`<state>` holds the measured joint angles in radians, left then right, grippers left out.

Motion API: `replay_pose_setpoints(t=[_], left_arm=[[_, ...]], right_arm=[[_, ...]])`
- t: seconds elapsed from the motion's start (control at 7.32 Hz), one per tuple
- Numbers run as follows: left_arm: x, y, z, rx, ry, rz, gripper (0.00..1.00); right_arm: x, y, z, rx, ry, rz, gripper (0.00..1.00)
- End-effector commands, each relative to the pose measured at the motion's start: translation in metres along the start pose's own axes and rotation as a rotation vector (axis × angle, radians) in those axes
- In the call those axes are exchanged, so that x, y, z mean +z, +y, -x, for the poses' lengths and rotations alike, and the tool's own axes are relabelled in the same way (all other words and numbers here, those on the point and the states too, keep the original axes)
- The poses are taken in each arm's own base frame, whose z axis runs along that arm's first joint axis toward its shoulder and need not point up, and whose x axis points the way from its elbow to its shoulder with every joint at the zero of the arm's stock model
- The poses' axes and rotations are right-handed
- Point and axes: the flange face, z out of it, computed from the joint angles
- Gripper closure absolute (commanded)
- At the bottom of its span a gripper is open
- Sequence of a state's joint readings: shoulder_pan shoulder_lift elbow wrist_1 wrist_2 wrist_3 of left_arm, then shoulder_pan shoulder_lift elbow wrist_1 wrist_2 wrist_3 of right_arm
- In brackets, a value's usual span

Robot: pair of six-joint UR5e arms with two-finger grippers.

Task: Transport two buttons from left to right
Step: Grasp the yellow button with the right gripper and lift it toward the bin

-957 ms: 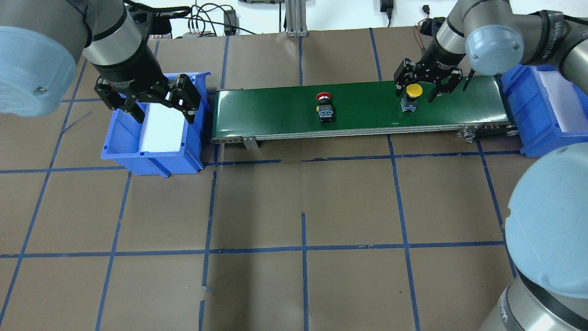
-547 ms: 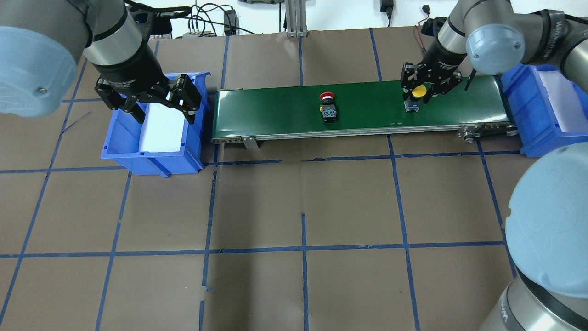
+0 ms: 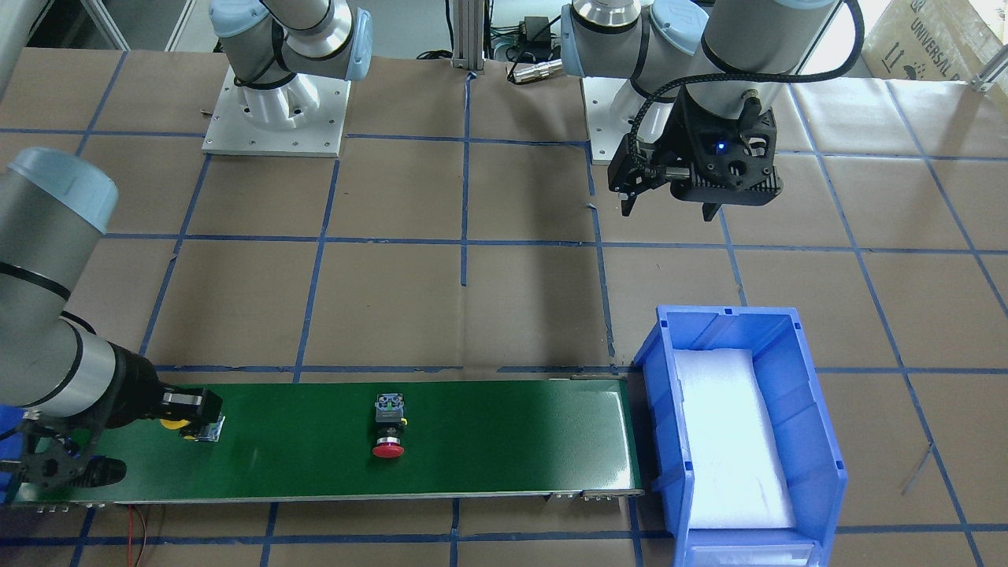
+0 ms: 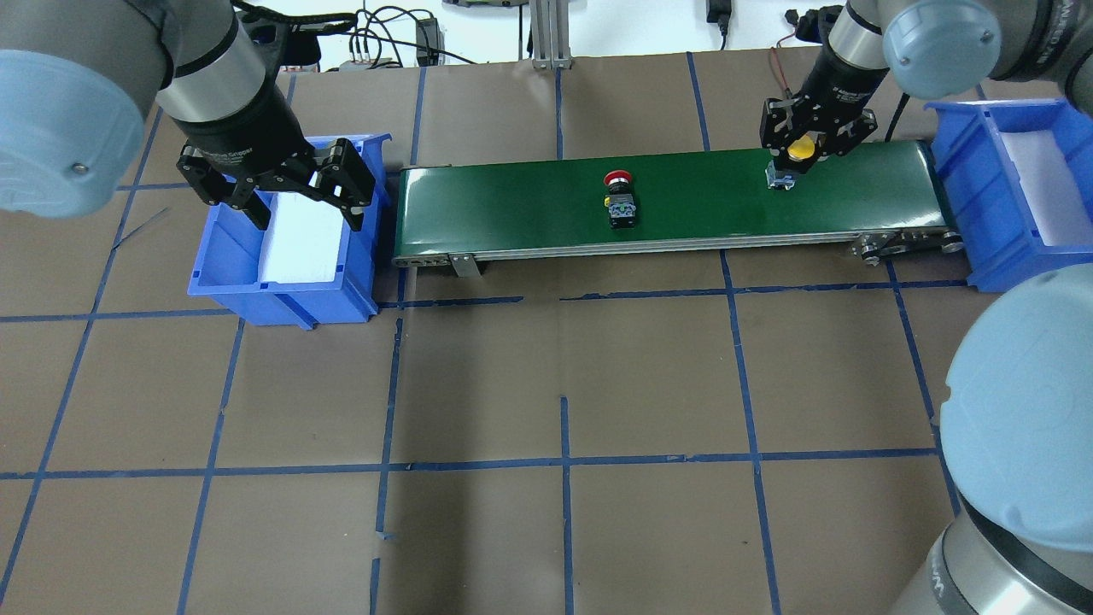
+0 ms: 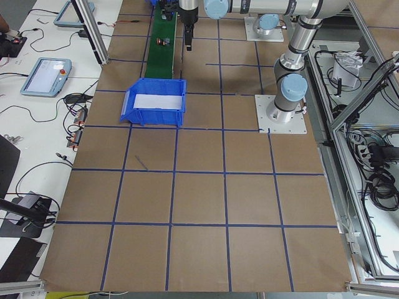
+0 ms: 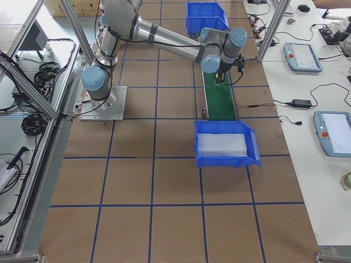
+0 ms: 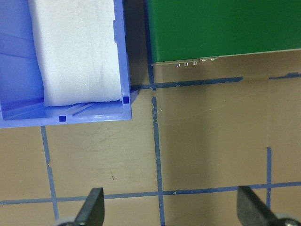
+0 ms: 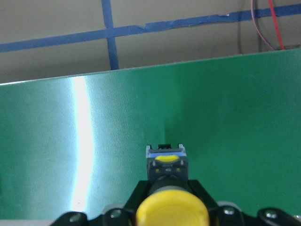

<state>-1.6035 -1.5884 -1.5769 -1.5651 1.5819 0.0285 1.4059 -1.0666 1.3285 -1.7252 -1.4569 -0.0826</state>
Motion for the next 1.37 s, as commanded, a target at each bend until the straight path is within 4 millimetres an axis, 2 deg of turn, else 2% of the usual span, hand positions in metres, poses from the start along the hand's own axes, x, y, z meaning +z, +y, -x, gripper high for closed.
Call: replay_pose_setpoints(t=[0.0, 0.14, 0.27, 0.41, 0.55, 0.68, 0.82, 0.96, 1.09, 1.23], left_arm=[[0.000, 0.000, 0.000, 0.000, -0.001, -0.001, 0.00], [0.000, 0.000, 0.000, 0.002, -0.001, -0.001, 0.00], [0.000, 0.000, 0.000, -0.001, 0.000, 0.000, 0.00], [0.000, 0.001, 0.000, 0.003, -0.003, 0.000, 0.00], [0.000, 0.001, 0.000, 0.003, -0.003, 0.000, 0.00], [0.000, 0.000, -0.001, 0.002, 0.000, 0.000, 0.00], [0.000, 0.001, 0.000, 0.003, -0.003, 0.000, 0.00], [0.000, 0.000, 0.000, 0.005, -0.001, 0.000, 0.00], [0.001, 0.000, 0.000, 0.003, -0.001, 0.003, 0.00], [0.001, 0.000, 0.000, 0.003, -0.001, 0.002, 0.00]], right_arm=[[-0.045, -0.012, -0.051, -0.089, 0.084, -0.014, 0.85], [-0.062, -0.015, -0.116, -0.069, 0.091, -0.034, 0.85], [-0.076, -0.015, -0.165, -0.138, 0.153, -0.042, 0.86], [-0.089, -0.010, -0.224, -0.183, 0.178, -0.045, 0.88], [-0.099, -0.009, -0.268, -0.206, 0.196, -0.069, 0.88], [-0.090, -0.013, -0.285, -0.227, 0.202, -0.063, 0.88], [-0.055, -0.030, -0.323, -0.230, 0.253, -0.069, 0.88], [-0.033, -0.032, -0.346, -0.205, 0.235, -0.057, 0.88], [-0.027, -0.031, -0.352, -0.195, 0.223, -0.047, 0.87], [-0.009, -0.035, -0.355, -0.190, 0.207, -0.025, 0.85]])
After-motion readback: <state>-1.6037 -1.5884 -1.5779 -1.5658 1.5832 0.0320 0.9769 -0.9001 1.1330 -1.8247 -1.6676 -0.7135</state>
